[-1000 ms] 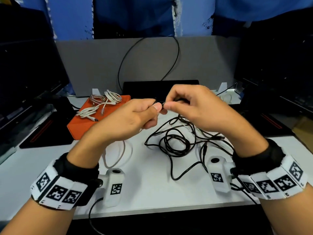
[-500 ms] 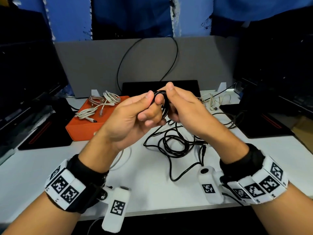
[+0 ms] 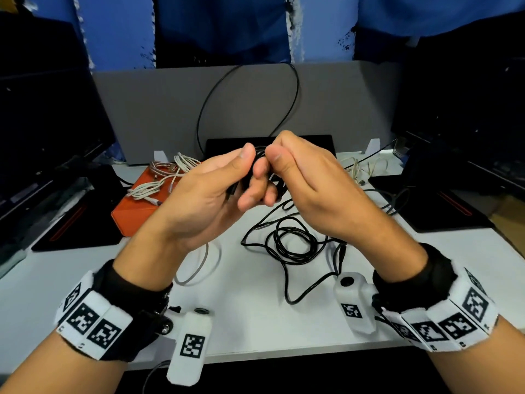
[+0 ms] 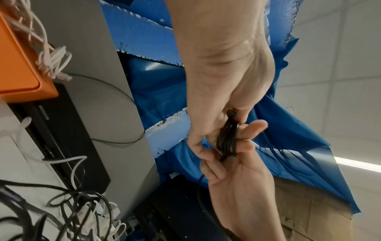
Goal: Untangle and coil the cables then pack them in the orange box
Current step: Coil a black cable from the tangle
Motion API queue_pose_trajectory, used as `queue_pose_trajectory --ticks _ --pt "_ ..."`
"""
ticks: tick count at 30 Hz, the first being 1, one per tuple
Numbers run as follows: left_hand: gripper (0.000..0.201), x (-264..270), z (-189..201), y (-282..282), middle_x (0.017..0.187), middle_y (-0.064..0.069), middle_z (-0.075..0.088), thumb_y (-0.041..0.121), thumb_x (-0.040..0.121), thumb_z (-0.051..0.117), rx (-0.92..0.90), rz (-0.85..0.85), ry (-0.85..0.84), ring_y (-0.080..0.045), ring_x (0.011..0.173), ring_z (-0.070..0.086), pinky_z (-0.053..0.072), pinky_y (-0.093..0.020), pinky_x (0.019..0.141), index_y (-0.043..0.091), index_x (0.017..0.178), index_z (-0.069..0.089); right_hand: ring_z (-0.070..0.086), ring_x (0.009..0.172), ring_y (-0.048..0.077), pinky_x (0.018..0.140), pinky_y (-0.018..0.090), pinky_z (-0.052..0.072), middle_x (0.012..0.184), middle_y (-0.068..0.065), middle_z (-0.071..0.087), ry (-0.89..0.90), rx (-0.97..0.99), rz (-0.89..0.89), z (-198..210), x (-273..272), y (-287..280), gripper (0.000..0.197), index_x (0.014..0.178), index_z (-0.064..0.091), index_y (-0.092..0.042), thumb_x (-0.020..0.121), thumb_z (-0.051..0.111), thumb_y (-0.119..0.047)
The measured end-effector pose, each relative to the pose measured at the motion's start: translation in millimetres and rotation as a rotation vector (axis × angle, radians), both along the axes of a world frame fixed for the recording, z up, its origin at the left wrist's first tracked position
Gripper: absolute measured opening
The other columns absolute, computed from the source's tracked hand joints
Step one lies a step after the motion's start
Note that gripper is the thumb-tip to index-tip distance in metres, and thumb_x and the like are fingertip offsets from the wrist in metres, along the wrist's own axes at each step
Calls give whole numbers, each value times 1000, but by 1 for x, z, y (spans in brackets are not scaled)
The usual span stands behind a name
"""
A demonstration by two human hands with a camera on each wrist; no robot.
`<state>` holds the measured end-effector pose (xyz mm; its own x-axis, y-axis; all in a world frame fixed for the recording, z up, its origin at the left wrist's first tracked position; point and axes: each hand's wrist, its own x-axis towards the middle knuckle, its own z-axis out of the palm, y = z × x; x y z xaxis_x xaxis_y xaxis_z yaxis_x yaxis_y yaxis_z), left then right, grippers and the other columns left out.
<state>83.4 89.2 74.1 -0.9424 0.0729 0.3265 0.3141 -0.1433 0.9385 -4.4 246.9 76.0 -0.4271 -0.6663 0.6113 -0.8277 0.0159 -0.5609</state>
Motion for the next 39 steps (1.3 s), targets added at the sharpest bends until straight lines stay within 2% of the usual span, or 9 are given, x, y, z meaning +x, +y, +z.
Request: queue_pose_trajectory --ticks 3,6,12,14,19,24,31,35,39 --pt "37 -4 0 4 55 5 47 32 109 30 115 22 34 -17 74 55 42 -40 93 16 84 52 56 58 4 57 18 44 74 -8 67 -411 -230 194 0 9 -6 27 92 57 -16 112 42 -27" --pt "37 -7 0 4 62 3 48 32 110 30 160 60 70 -17 81 55 45 -41 98 15 85 52 37 50 4 49 21 29 68 -10 56 -579 -295 221 -2 10 -13 24 96 61 -18 111 45 -26" --pt "36 -5 1 -4 94 -8 56 29 108 34 -12 55 52 -26 105 50 35 -52 116 12 84 55 58 71 4 68 15 45 80 -6 63 -188 -287 49 -2 9 -9 35 93 71 -14 112 42 -14" --pt "39 -1 4 -12 97 -11 58 30 108 31 -77 16 8 -25 104 53 43 -45 106 9 87 57 62 80 14 80 25 48 83 -4 65 -57 -204 7 -3 5 -7 35 92 71 -16 111 42 -14" --pt "47 8 8 -15 86 -10 63 37 106 32 -118 -19 -78 -15 81 61 51 -21 71 10 84 64 63 84 10 84 15 43 81 -17 57 71 -51 35 -3 2 -5 28 94 63 -21 110 43 -10" --pt "38 5 4 -12 77 -4 55 30 105 39 -146 -24 -53 -11 74 53 46 -17 68 15 81 63 64 99 3 92 20 47 94 -17 64 79 22 -11 -2 -3 -3 29 119 70 -16 110 43 -20" --pt "36 6 4 -5 74 0 40 31 107 37 -139 29 -13 -10 71 41 40 -20 71 16 76 48 63 96 -3 84 11 43 103 -14 63 -18 29 96 7 -8 6 31 135 65 -19 109 49 -19" --pt "38 9 6 -11 69 0 45 40 105 41 -337 93 -37 -37 62 29 18 -47 59 21 72 48 54 66 -5 63 9 41 96 -11 56 -145 -27 187 16 -21 24 34 138 63 -13 105 55 -8" --pt "38 13 10 -4 62 1 43 38 104 40 -220 57 -57 -20 56 35 34 -23 55 21 70 47 53 70 -3 68 12 40 92 -20 57 -97 -87 154 14 -33 23 31 133 66 -15 106 53 -11"
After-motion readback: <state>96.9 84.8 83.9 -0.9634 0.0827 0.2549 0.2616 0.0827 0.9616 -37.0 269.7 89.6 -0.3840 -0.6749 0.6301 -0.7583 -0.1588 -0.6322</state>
